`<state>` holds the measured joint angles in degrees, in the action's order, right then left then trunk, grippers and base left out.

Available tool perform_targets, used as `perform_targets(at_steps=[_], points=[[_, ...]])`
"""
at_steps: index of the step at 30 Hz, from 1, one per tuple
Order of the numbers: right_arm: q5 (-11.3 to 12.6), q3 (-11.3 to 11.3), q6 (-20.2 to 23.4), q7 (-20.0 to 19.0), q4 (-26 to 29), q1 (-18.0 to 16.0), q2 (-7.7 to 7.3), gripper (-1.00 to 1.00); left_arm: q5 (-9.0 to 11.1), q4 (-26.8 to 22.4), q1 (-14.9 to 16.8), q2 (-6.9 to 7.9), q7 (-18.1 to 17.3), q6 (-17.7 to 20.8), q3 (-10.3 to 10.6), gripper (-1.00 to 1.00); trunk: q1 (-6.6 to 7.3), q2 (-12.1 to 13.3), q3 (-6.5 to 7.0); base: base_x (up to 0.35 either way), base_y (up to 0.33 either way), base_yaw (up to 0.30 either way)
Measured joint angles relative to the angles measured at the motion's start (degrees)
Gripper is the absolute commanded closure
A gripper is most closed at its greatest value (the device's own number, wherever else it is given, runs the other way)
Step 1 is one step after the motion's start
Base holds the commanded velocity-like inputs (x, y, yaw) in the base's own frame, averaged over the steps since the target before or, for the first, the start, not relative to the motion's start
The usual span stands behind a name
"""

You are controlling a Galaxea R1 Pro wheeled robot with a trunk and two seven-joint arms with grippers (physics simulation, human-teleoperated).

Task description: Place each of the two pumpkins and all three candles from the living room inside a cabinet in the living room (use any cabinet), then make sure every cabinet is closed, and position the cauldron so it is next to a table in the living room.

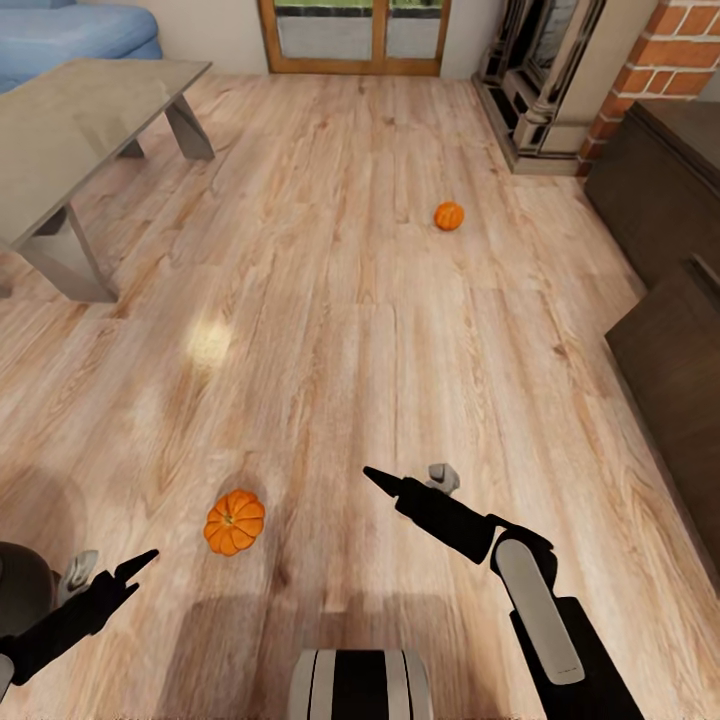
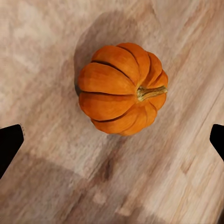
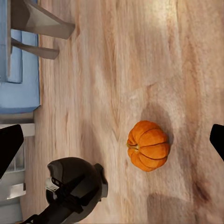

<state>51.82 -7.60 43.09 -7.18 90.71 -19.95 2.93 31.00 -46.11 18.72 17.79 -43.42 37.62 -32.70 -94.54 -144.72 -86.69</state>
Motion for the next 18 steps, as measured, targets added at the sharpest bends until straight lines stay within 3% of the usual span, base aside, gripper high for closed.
perform_targets(at_steps=[10, 18], points=[[0.02, -0.27, -0.11, -0.12, -0.19, 0.0, 0.41, -1.0, 0.29, 0.05, 0.0, -0.12, -0.08, -0.13, -0.08, -1.0, -0.26, -0.13, -2.22, 0.0, 0.0, 0.0], [-0.01, -0.39, -0.54, -0.32, -0.27, 0.0, 0.49, -1.0, 0.2, 0.06, 0.0, -1.35, -0.1, -0.52, -0.02, -1.0, -0.46, -0.24, -3.99, 0.0, 0.0, 0.0]])
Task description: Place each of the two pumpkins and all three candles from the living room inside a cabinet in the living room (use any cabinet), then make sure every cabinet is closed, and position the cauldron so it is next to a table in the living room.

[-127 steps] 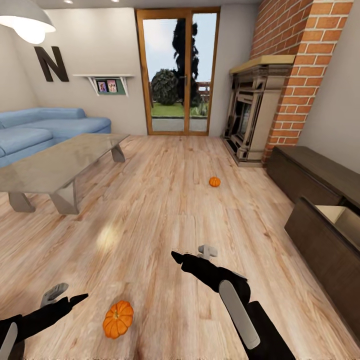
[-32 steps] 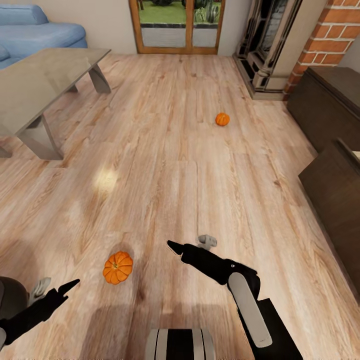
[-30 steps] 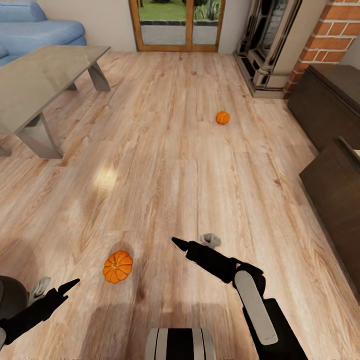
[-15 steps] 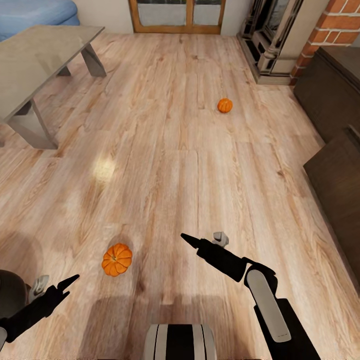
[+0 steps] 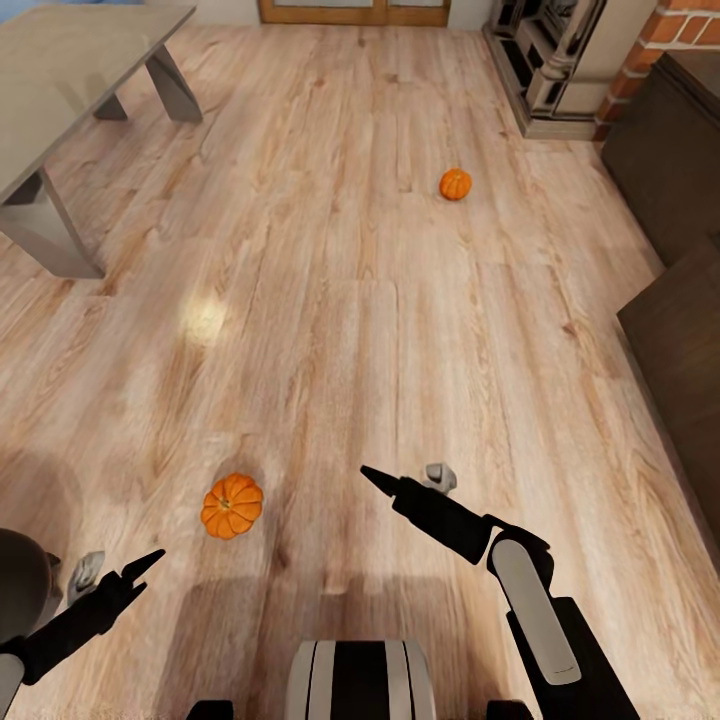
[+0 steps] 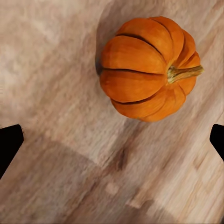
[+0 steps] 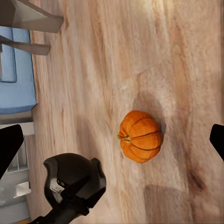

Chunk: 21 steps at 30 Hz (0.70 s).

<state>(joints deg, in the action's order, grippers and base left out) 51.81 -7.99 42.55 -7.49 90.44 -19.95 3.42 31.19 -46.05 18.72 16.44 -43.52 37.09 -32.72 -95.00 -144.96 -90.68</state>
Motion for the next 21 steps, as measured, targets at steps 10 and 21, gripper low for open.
perform_targets(at_steps=[10, 21], points=[[-0.09, -0.6, -1.07, 0.17, -0.07, 0.0, 0.07, -1.0, 0.01, 0.0, 0.0, -0.09, -0.15, -0.09, -0.06, -1.0, -0.26, -0.13, -2.22, 0.0, 0.0, 0.0], [0.02, -0.65, -1.16, 0.12, -0.09, 0.0, 0.09, -1.0, 0.06, 0.0, 0.0, -0.1, -0.22, -0.18, -0.07, -1.0, -0.54, -0.28, -4.65, 0.0, 0.0, 0.0]])
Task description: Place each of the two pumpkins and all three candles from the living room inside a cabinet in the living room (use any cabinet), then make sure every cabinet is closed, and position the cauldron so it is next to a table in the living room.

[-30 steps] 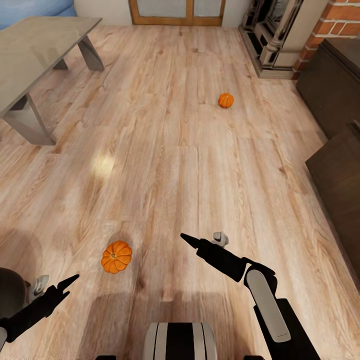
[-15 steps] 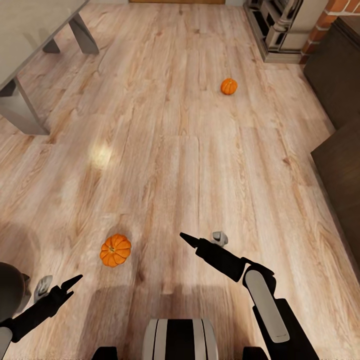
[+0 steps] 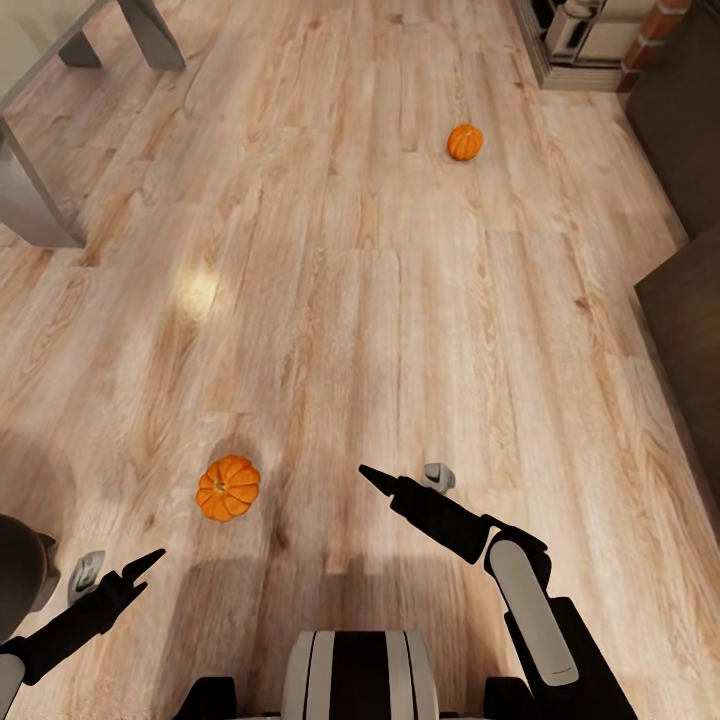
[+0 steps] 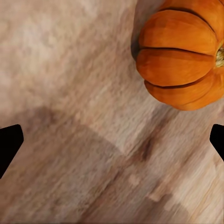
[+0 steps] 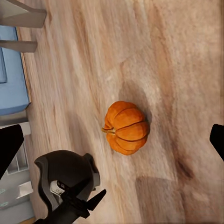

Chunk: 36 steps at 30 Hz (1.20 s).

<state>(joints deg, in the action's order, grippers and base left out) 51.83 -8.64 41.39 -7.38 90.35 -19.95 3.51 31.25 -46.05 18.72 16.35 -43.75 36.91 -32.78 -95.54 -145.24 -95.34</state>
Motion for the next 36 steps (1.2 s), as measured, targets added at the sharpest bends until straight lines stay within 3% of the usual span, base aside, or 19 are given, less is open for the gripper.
perform_targets(at_steps=[5, 10, 16, 22, 36], points=[[0.0, -0.06, 0.0, 0.0, 0.05, 0.0, 0.0, -1.0, -0.02, 0.0, 0.0, 0.0, -0.14, 0.0, 0.0, -1.0, -0.13, -0.07, -1.11, 0.0, 0.0, 0.0], [-0.01, -0.33, 0.07, 0.02, 0.12, 0.0, 0.04, -1.0, 0.02, 0.0, 0.0, 0.0, -0.19, -0.53, -0.09, -1.0, -0.13, -0.07, -1.12, 0.0, 0.0, 0.0], [-0.32, -3.51, 0.02, -0.01, 0.17, 0.0, 0.01, -1.0, 0.04, 0.06, 0.0, 0.05, -0.37, -1.32, -0.17, -1.0, -0.13, -0.07, -1.12, 0.079, 0.025, 0.0], [-0.56, -5.02, 0.01, -0.01, 0.18, 0.0, 0.02, -1.0, 0.04, 0.09, 0.0, 0.06, -0.37, -1.39, -0.18, -1.0, -0.13, -0.07, -1.12, 0.083, 0.01, 0.0], [-0.68, -5.41, -0.04, -0.01, 0.18, 0.0, 0.09, -1.0, -0.05, 0.09, 0.0, 0.07, 0.19, -1.27, -0.09, -1.0, -0.13, -0.07, -1.12, 0.108, -0.096, 0.0]])
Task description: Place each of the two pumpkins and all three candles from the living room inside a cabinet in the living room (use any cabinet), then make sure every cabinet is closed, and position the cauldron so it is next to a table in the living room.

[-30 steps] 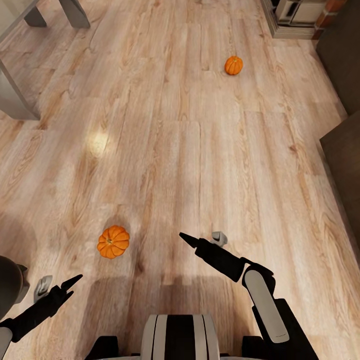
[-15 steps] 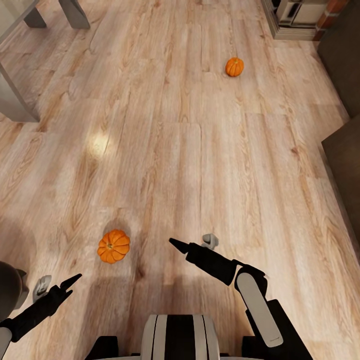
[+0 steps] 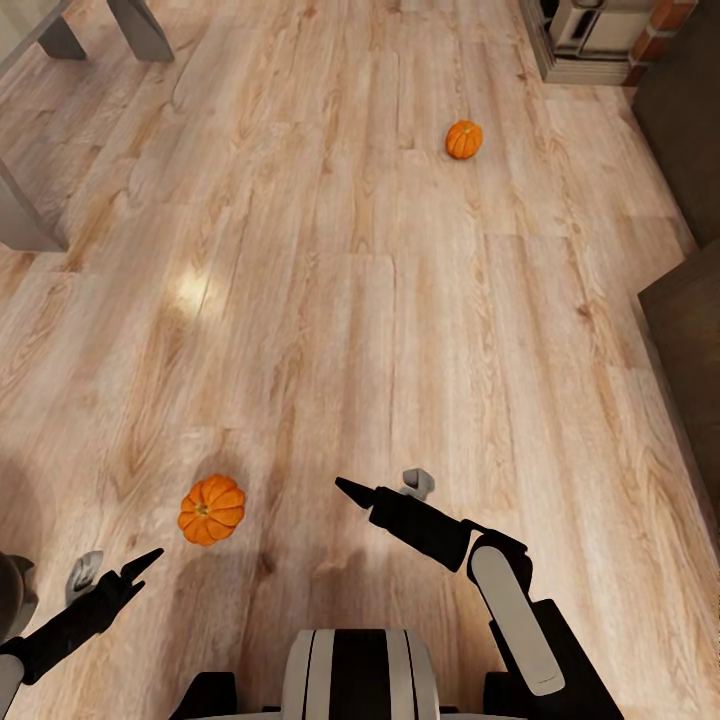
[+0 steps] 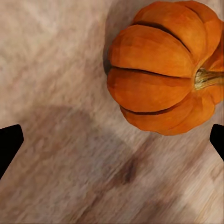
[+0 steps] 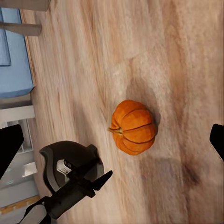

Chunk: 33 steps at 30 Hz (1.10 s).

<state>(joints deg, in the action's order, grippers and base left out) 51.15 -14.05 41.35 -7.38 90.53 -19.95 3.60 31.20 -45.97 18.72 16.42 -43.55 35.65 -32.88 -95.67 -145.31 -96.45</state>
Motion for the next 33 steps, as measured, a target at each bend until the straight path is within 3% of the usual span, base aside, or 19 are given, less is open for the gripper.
perform_targets(at_steps=[33], points=[[0.0, -0.01, -0.02, 0.0, 0.07, 0.0, 0.0, -1.0, 0.09, 0.21, 0.0, -0.07, 0.13, -1.39, -0.07, -1.0, 0.0, 0.0, 0.0, 0.07, -0.028, 0.0]])
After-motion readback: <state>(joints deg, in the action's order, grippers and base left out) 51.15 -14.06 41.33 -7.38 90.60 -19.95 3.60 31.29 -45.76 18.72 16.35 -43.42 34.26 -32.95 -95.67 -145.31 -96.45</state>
